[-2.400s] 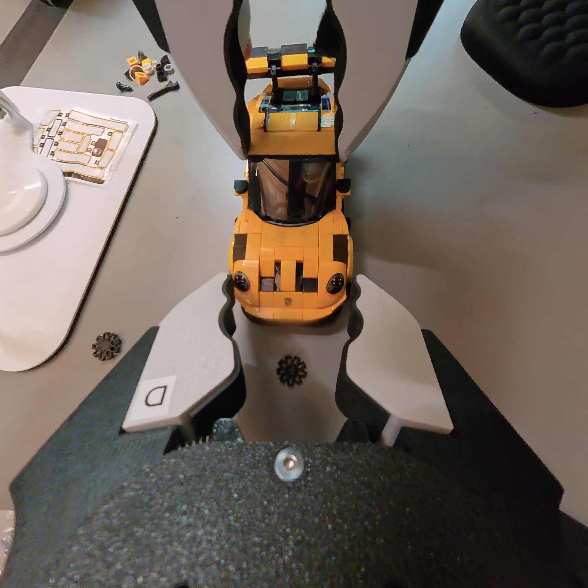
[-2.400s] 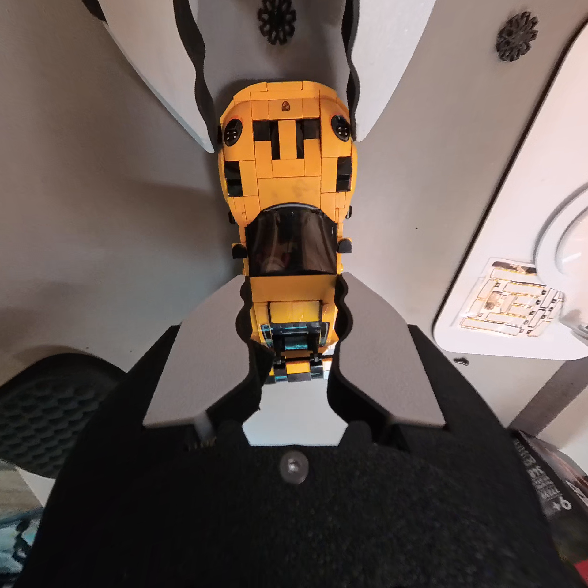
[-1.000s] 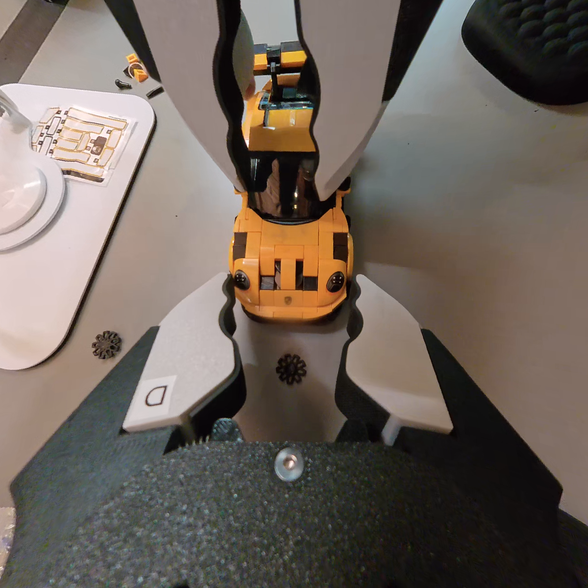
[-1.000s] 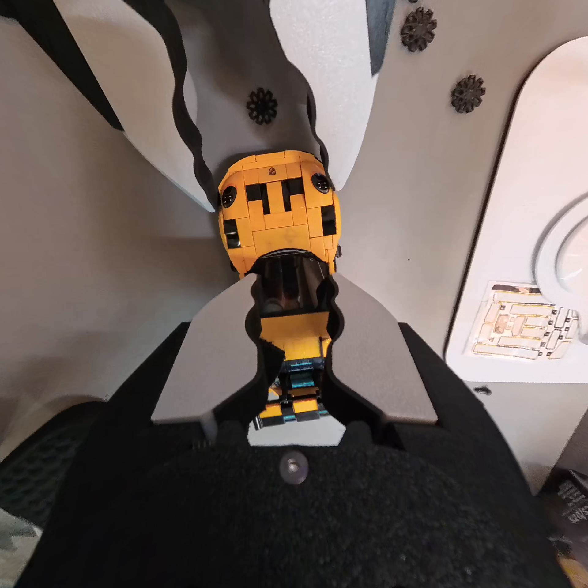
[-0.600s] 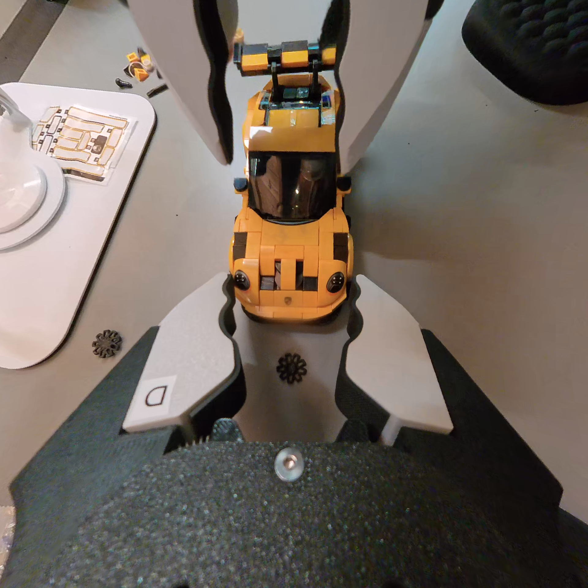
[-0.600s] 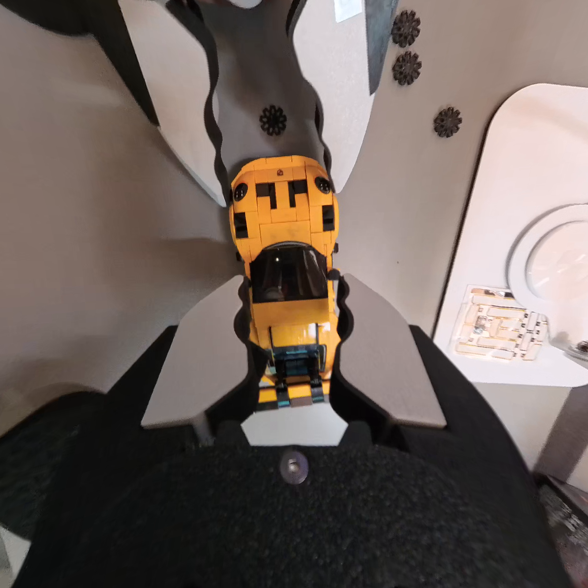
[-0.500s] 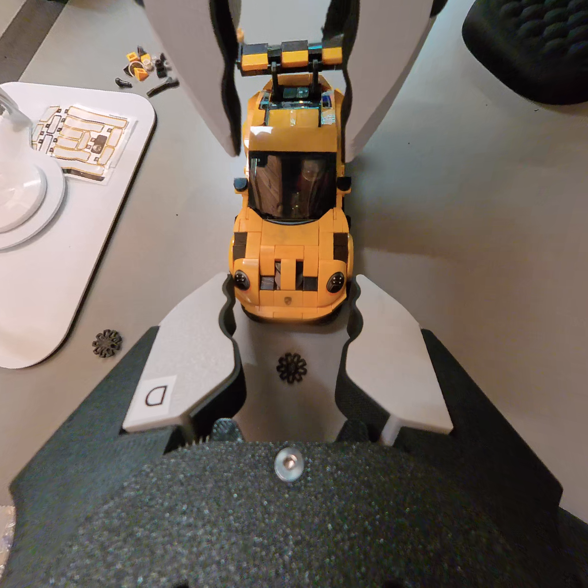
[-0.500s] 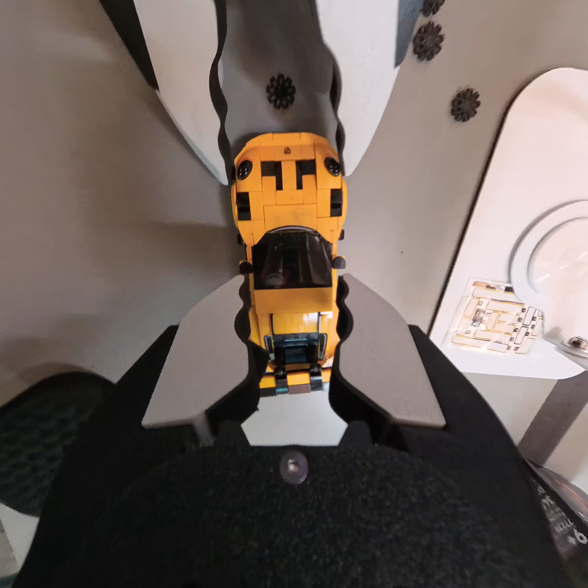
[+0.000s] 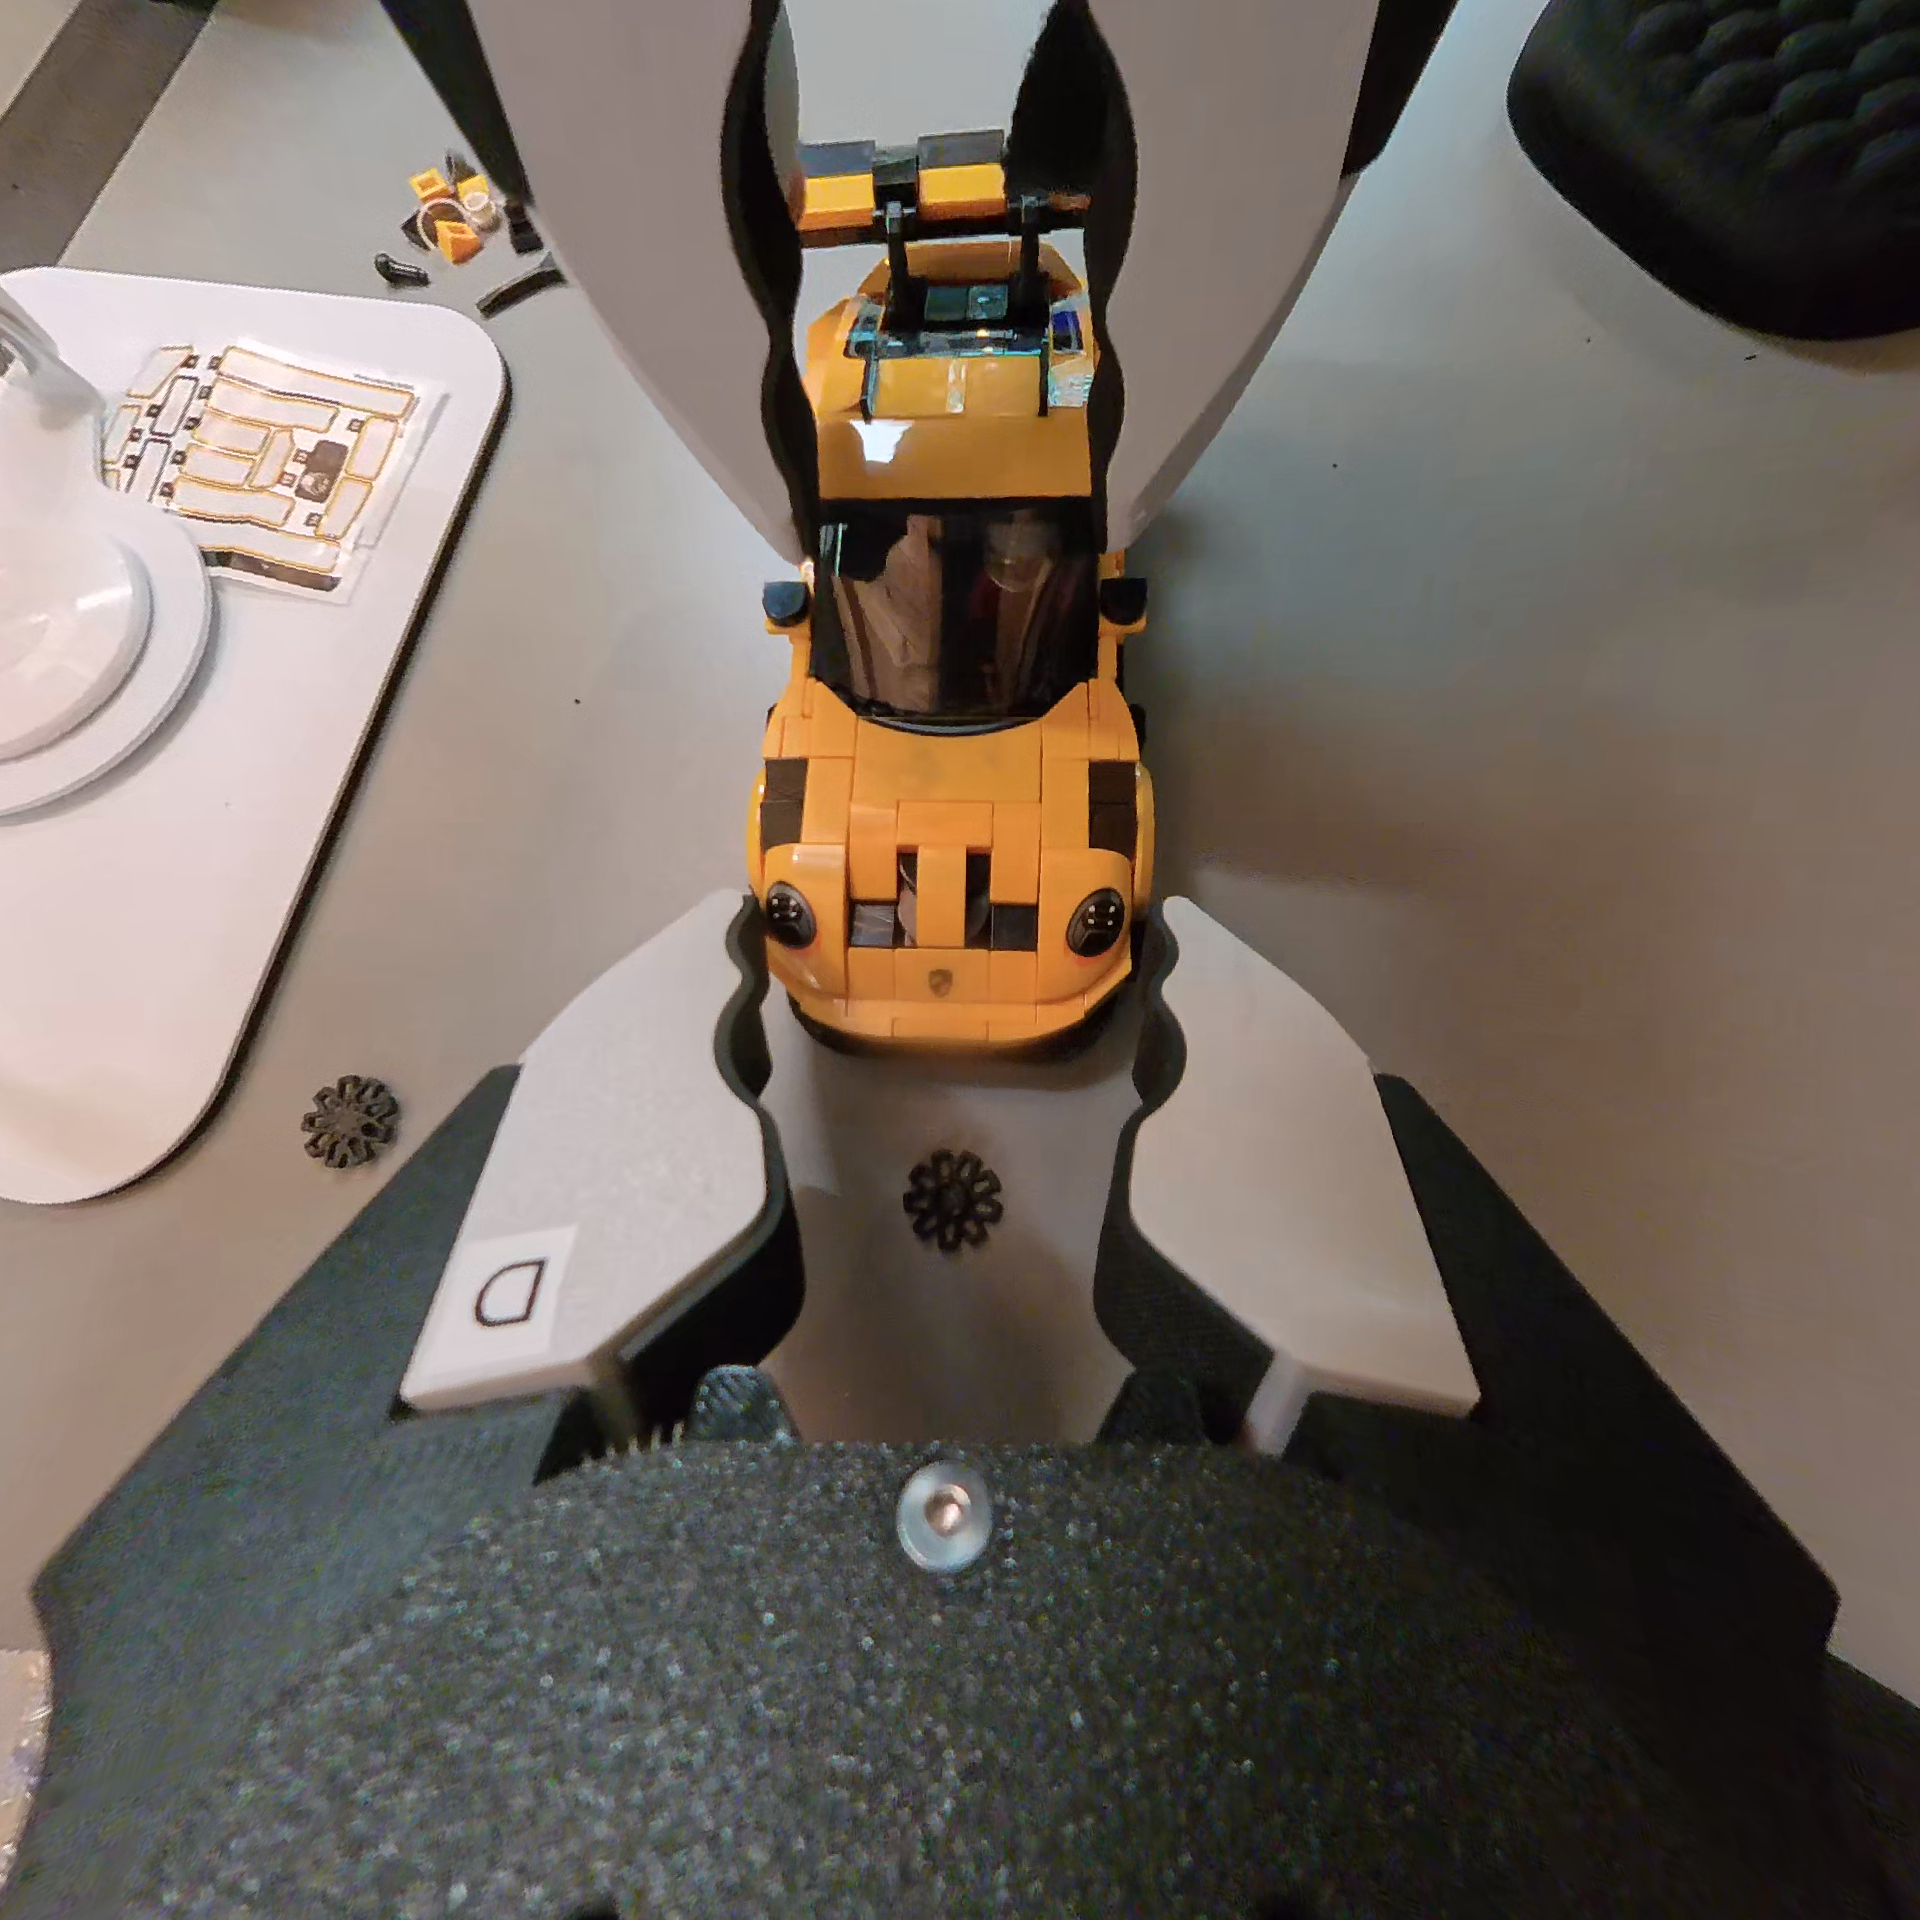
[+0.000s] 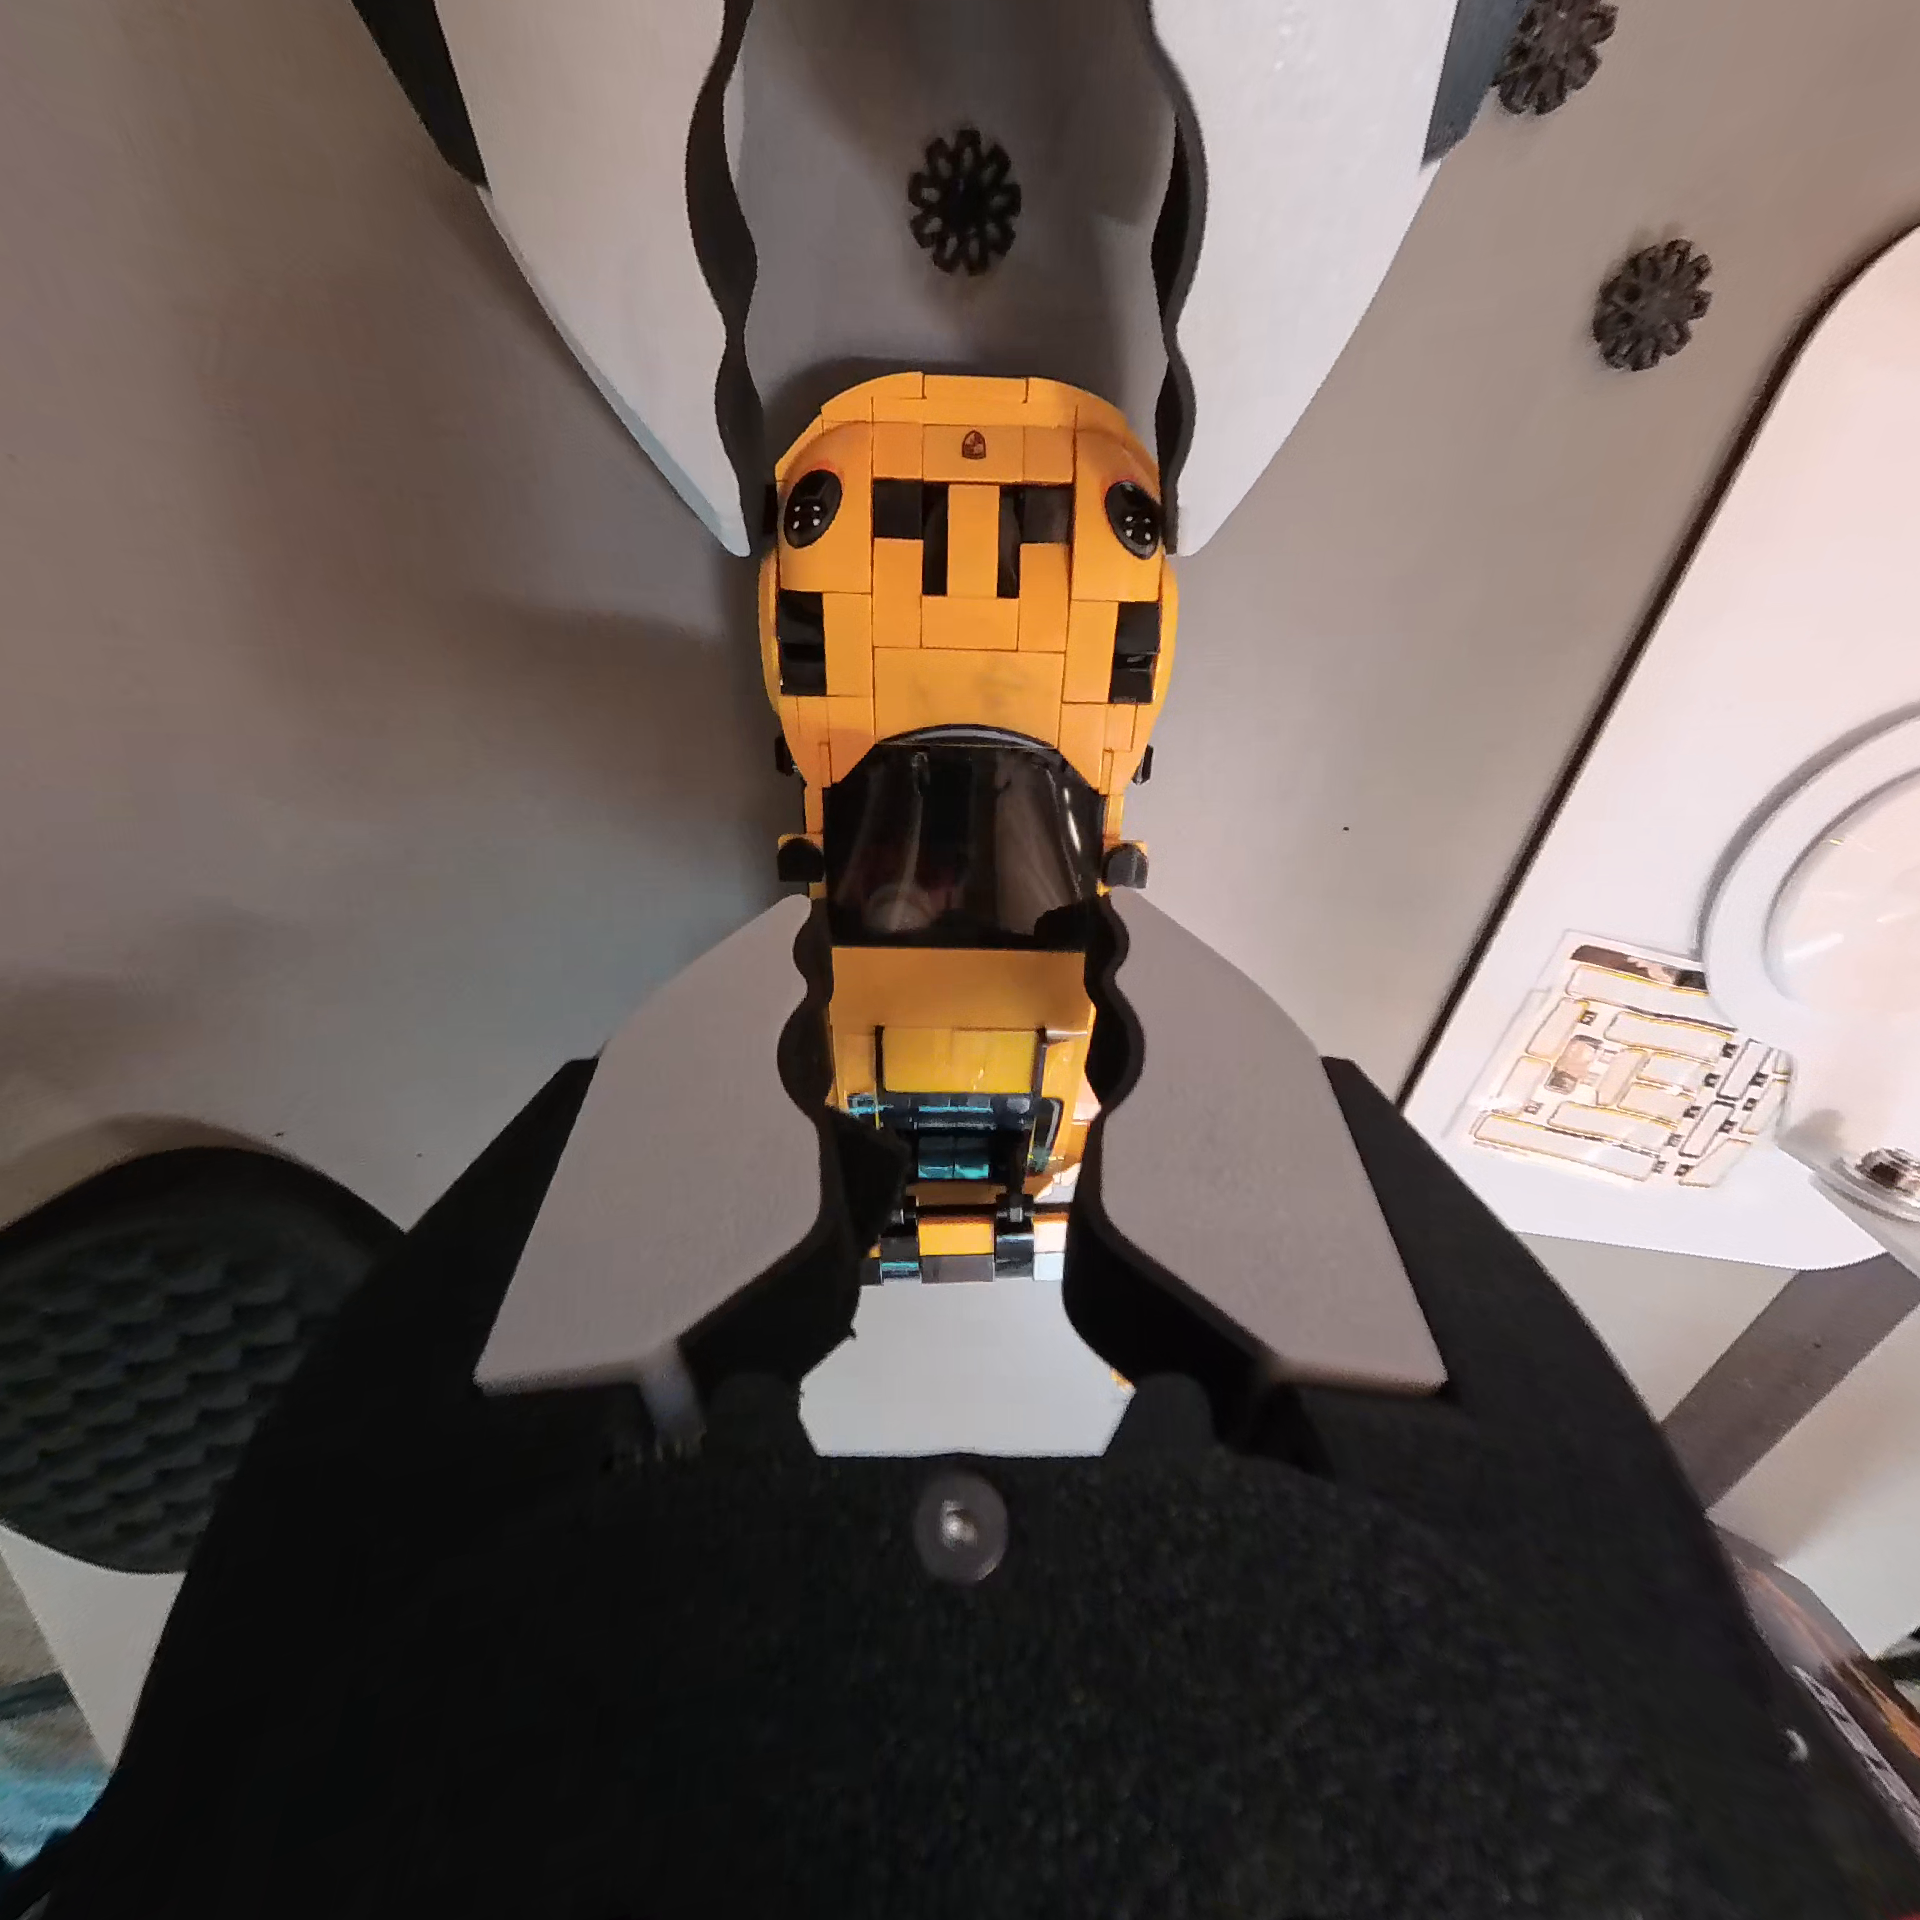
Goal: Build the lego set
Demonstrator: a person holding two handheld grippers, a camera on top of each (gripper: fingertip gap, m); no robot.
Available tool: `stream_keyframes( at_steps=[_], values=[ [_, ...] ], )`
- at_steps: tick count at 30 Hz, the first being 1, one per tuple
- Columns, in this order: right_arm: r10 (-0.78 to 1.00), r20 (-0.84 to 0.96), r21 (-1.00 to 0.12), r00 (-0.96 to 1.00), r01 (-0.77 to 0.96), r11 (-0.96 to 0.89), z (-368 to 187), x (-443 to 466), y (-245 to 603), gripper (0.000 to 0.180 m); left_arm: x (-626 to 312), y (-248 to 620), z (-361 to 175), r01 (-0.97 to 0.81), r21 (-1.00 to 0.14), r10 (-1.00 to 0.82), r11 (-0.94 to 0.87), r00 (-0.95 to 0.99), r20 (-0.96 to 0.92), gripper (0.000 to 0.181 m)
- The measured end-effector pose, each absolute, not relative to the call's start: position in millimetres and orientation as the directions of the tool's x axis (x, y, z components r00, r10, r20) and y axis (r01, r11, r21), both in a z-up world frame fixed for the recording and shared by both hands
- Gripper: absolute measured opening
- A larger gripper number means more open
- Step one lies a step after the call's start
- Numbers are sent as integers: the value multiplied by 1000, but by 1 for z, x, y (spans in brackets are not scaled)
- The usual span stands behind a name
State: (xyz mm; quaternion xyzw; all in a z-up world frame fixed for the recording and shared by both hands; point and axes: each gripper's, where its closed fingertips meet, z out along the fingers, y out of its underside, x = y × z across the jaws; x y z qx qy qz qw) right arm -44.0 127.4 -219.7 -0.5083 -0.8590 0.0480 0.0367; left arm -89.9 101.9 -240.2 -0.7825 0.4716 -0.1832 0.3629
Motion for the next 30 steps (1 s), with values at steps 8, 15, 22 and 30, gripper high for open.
stream_keyframes(
  at_steps=[8,15,22,30],
  values=[
    [880,17,-85,-475,876,475,-221,-45,127,47,-91,102,-240,-608,-738,-872,-294,487,-55,68],
    [889,19,-106,-457,884,456,-223,-46,127,48,-91,102,-240,-607,-738,-871,-294,488,-54,68],
    [908,46,-258,-417,873,414,-216,-56,121,51,-92,101,-240,-607,-738,-872,-294,487,-53,68],
    [893,63,-209,-446,869,449,-214,-41,129,51,-92,102,-240,-604,-741,-872,-295,487,-50,68]
  ],
)
